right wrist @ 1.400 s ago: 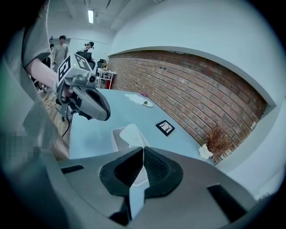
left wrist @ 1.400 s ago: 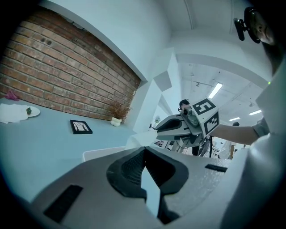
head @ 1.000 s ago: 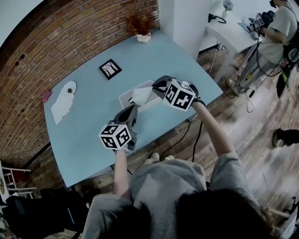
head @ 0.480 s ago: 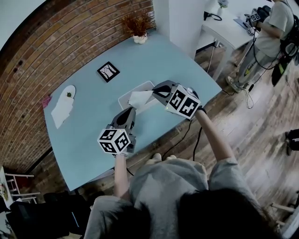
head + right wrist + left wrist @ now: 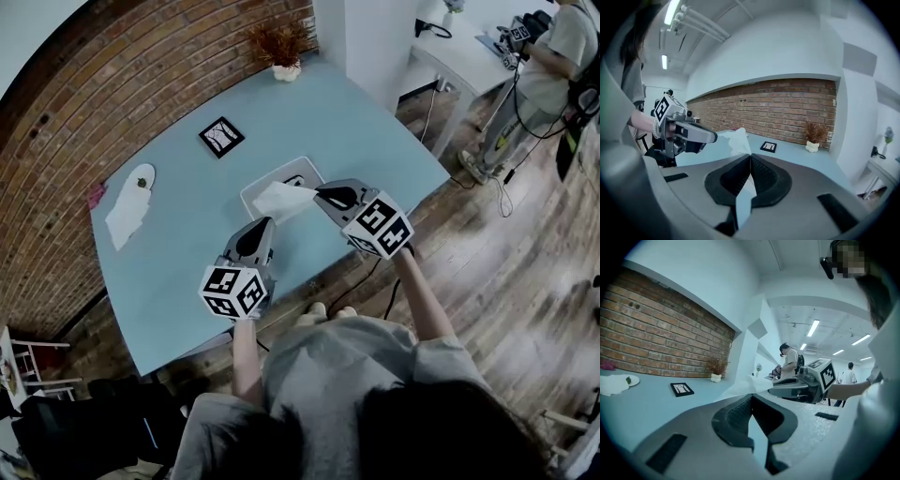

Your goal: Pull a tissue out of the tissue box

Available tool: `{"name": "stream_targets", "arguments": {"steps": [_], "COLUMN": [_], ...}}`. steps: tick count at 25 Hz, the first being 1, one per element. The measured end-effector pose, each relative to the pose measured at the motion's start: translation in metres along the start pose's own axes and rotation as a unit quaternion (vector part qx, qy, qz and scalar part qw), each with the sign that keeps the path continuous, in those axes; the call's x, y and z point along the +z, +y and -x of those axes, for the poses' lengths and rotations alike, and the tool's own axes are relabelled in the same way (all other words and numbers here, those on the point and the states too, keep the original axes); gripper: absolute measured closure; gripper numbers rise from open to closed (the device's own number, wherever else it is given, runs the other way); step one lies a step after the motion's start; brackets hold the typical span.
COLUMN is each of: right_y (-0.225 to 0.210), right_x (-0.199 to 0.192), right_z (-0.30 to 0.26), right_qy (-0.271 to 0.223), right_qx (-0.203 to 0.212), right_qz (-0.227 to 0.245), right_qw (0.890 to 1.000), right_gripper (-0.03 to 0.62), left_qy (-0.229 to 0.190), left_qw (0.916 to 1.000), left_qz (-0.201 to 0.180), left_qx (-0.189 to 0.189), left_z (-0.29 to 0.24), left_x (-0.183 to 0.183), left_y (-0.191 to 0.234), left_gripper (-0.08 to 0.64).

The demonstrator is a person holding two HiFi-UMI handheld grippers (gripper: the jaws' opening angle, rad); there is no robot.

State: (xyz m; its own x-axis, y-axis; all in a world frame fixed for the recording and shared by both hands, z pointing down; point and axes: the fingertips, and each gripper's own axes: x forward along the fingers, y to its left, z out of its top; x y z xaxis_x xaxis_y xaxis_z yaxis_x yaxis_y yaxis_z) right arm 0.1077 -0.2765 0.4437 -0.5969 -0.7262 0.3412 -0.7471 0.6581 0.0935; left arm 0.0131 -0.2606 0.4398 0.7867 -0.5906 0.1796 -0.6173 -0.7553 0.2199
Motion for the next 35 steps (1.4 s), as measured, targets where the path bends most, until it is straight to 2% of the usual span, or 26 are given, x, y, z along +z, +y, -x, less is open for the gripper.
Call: {"name": "stream_targets", "arguments": {"steps": [5, 11, 21, 35], "right_y": [0.005, 0.013, 0.026, 0.019], "right_x": [-0.008, -0.011, -0.02, -0.011], "right_z": [0.008, 0.018, 0.033, 0.033], "right_qy": [-0.028, -0.05, -0.06, -0.076], "right_qx": [-0.009, -0.008, 0.011, 0.006], "right_qz": [-0.044, -0.061, -0.06, -0.058], "right_qw": [0.999, 0.997, 0.996, 0.995], "right_gripper": [0.589, 0.589, 0.59, 0.589], "left_qy": [-0.007, -0.017, -0.028, -0.035], "left_qw": [0.9999, 0.9996, 0.9989, 0.998], "left_qz": [0.003, 0.005, 0.007, 0.009], "left_qx": [0.008, 0.023, 0.038, 0.053], "left_z": [0.009, 0.019, 0.027, 0.032], "left_x": [-0.008, -0.014, -0.022, -0.019], "left_y": [-0.007, -0.014, -0.032, -0.031], "left_gripper": [0.557, 0.557, 0.557, 0.557]}}
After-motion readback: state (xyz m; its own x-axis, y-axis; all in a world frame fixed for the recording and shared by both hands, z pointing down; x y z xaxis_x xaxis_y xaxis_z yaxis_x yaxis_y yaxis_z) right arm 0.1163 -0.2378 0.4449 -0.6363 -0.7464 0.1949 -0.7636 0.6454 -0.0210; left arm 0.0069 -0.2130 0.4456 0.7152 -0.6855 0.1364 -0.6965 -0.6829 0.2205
